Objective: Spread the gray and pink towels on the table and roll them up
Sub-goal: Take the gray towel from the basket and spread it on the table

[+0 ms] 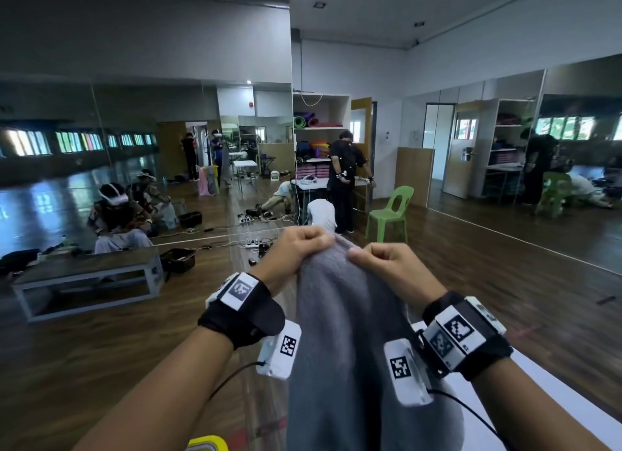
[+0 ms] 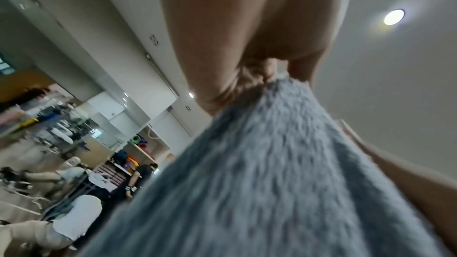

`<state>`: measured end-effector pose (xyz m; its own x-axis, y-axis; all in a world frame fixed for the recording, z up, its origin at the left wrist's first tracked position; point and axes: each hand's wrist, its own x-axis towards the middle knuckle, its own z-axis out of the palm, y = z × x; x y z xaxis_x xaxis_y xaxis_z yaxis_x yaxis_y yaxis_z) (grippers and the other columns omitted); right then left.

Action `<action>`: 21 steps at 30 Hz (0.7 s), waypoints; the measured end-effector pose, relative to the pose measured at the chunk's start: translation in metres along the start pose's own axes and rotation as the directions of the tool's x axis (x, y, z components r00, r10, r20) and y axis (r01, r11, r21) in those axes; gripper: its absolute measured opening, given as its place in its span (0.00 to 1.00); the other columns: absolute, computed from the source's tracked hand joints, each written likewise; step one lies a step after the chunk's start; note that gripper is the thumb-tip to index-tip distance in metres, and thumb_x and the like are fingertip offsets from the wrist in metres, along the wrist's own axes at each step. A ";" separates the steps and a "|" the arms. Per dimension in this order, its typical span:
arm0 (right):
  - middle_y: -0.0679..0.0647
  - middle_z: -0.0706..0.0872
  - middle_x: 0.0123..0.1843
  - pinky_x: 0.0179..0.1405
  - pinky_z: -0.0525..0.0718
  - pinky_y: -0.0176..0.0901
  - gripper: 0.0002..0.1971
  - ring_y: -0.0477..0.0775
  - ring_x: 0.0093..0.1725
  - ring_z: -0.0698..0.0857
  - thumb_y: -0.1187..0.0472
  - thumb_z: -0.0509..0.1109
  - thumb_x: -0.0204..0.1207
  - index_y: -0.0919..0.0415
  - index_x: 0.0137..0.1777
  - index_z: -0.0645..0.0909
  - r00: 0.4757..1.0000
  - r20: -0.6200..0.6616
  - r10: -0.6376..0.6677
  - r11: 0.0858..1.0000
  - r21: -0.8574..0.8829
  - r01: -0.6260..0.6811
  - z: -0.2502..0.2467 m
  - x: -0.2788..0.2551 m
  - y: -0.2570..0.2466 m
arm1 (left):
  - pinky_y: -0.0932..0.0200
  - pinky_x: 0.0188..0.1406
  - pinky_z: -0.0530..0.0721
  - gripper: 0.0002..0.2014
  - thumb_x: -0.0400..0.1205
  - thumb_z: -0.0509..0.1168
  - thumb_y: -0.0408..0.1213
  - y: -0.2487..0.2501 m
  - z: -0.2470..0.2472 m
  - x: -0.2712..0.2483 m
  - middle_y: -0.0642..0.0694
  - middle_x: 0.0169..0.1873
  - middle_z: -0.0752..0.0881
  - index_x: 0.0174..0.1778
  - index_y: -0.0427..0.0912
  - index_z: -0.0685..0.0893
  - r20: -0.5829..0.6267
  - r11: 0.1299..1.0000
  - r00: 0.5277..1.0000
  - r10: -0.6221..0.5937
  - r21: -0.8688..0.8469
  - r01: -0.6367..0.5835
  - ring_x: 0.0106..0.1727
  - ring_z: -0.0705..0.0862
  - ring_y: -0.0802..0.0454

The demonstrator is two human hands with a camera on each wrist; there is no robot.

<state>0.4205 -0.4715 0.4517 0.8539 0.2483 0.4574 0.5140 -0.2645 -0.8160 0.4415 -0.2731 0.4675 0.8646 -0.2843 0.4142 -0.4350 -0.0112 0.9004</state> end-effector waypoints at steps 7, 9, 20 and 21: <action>0.62 0.81 0.33 0.38 0.71 0.45 0.28 0.47 0.37 0.75 0.43 0.73 0.72 0.74 0.40 0.82 0.993 -0.081 -0.089 0.996 0.004 0.090 0.000 -0.003 0.001 | 0.65 0.40 0.76 0.06 0.81 0.66 0.37 -0.005 0.016 -0.011 0.44 0.38 0.83 0.44 0.38 0.84 0.239 0.994 0.965 -0.107 0.042 0.100 0.42 0.80 0.54; 0.55 0.79 0.32 0.36 0.69 0.45 0.22 0.48 0.35 0.73 0.47 0.73 0.75 0.70 0.36 0.83 0.998 -0.025 -0.057 0.998 -0.032 0.056 -0.001 -0.005 0.000 | 0.67 0.40 0.77 0.07 0.79 0.67 0.34 -0.002 0.008 -0.009 0.49 0.34 0.85 0.36 0.42 0.86 0.139 0.997 0.990 -0.035 0.072 0.025 0.38 0.81 0.58; 0.55 0.88 0.39 0.39 0.79 0.34 0.05 0.42 0.39 0.83 0.60 0.74 0.75 0.63 0.43 0.86 0.994 0.092 -0.061 0.995 -0.078 0.068 -0.016 -0.010 -0.010 | 0.54 0.50 0.78 0.12 0.75 0.69 0.36 -0.014 0.009 -0.015 0.36 0.45 0.85 0.49 0.32 0.87 0.126 0.996 0.990 -0.059 -0.065 0.068 0.47 0.82 0.46; 0.55 0.87 0.40 0.39 0.80 0.35 0.03 0.44 0.41 0.83 0.63 0.74 0.74 0.63 0.45 0.86 0.994 0.104 -0.024 0.999 -0.020 0.026 -0.020 -0.014 -0.006 | 0.55 0.47 0.78 0.11 0.74 0.69 0.37 -0.013 0.004 -0.016 0.38 0.43 0.85 0.48 0.34 0.87 0.063 0.992 0.995 -0.071 -0.096 0.077 0.45 0.82 0.47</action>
<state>0.4072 -0.4925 0.4571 0.8283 0.3501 0.4373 0.5376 -0.2770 -0.7964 0.4323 -0.2722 0.4489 0.8758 -0.3430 0.3396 -0.3407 0.0588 0.9383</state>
